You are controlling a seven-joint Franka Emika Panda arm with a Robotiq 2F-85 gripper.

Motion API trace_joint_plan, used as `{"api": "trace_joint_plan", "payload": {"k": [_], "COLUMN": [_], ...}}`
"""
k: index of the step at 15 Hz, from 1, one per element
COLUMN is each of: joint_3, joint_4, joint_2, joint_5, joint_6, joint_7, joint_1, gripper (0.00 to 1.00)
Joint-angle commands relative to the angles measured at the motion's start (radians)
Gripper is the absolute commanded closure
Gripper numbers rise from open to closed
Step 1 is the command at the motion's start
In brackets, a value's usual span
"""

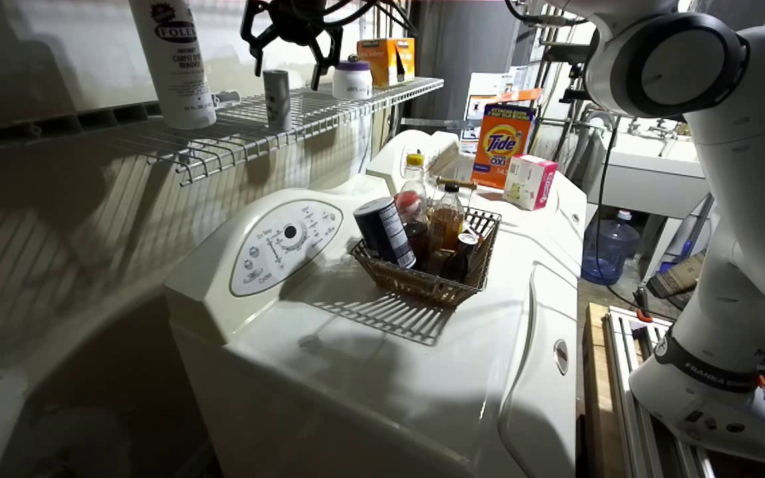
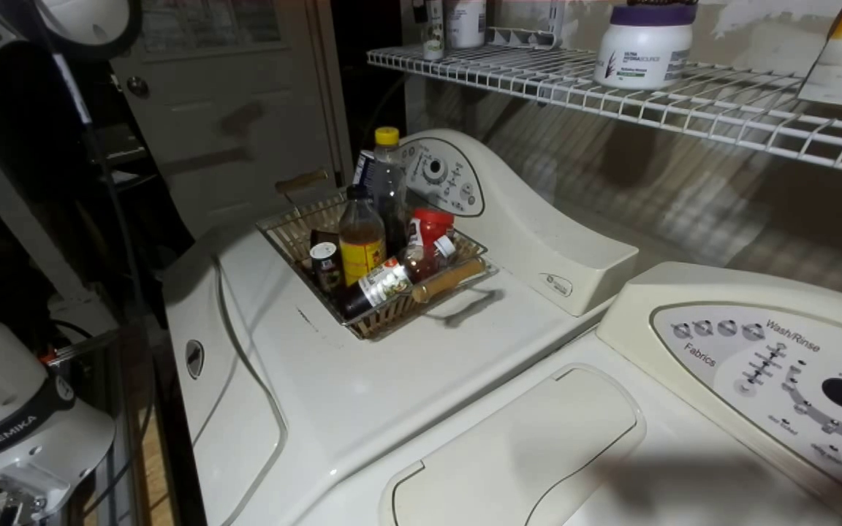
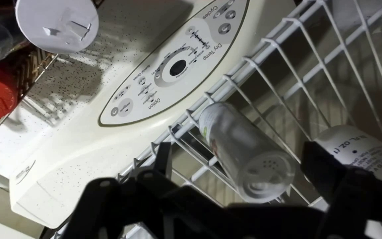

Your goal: Pick up the white container from the plastic and put it on the bottom shelf.

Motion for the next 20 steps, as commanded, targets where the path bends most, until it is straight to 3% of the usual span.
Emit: {"api": "trace_joint_plan", "payload": {"k": [1,5,13,20], "joint_3": [-0.010,-0.010,-0.002,0.017], "joint_4": [0.043,0.008,-0.092,-0.366], "joint_2": [0.003,-0.042,-0.161,-0.353], "joint_5": [-0.023,-0.057,-0.239,-0.302], "joint_6": [-0.023,-0.027,-0.228,-0.157], "joint_7": [0.008,-0.068,-0.364,-0.682], "joint_1": [0.015,0.025,0.080,0.070], "gripper": [0.00,0.00,0.00,0.00]}}
